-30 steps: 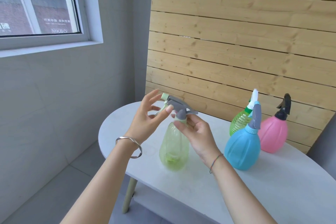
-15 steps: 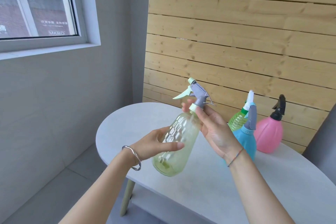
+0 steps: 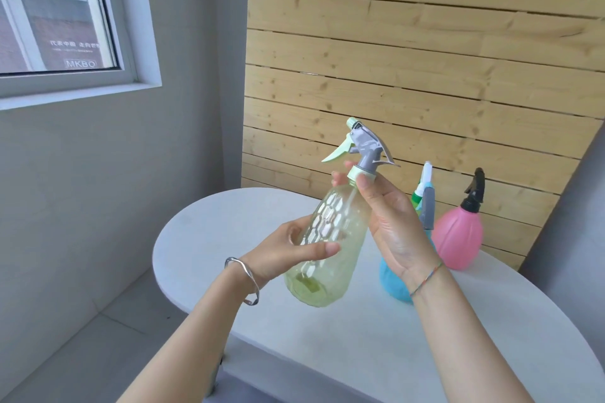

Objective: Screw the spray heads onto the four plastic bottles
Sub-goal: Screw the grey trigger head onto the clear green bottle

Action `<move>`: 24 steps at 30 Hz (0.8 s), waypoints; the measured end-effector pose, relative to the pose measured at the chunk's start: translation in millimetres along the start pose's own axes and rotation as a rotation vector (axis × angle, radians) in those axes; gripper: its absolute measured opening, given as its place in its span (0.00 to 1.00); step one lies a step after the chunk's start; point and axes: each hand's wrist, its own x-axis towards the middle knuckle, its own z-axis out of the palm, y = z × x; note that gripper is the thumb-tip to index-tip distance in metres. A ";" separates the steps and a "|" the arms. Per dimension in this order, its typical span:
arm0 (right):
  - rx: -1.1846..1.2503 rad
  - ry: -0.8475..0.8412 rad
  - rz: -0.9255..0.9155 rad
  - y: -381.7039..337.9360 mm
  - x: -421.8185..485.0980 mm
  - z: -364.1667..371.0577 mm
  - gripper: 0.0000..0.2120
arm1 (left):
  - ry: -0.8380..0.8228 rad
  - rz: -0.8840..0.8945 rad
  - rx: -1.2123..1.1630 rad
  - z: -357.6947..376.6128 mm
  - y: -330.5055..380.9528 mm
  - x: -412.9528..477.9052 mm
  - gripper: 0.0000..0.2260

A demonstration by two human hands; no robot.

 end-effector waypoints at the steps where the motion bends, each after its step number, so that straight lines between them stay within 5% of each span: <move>1: -0.001 0.008 -0.001 -5.1 -2.7 -4.2 0.23 | 0.003 0.011 -0.008 6.8 1.2 4.8 0.17; 8: -0.053 0.194 -0.162 -62.2 -27.4 -56.3 0.16 | 0.151 0.066 -0.144 61.6 5.7 38.3 0.27; 15: -0.282 0.385 -0.359 -94.8 -57.0 -135.6 0.12 | 0.232 0.020 0.170 111.0 -34.5 66.2 0.28; 24: -0.492 0.468 -0.165 -14.4 -49.3 -191.5 0.07 | 0.210 -0.140 0.304 125.0 -76.8 87.5 0.41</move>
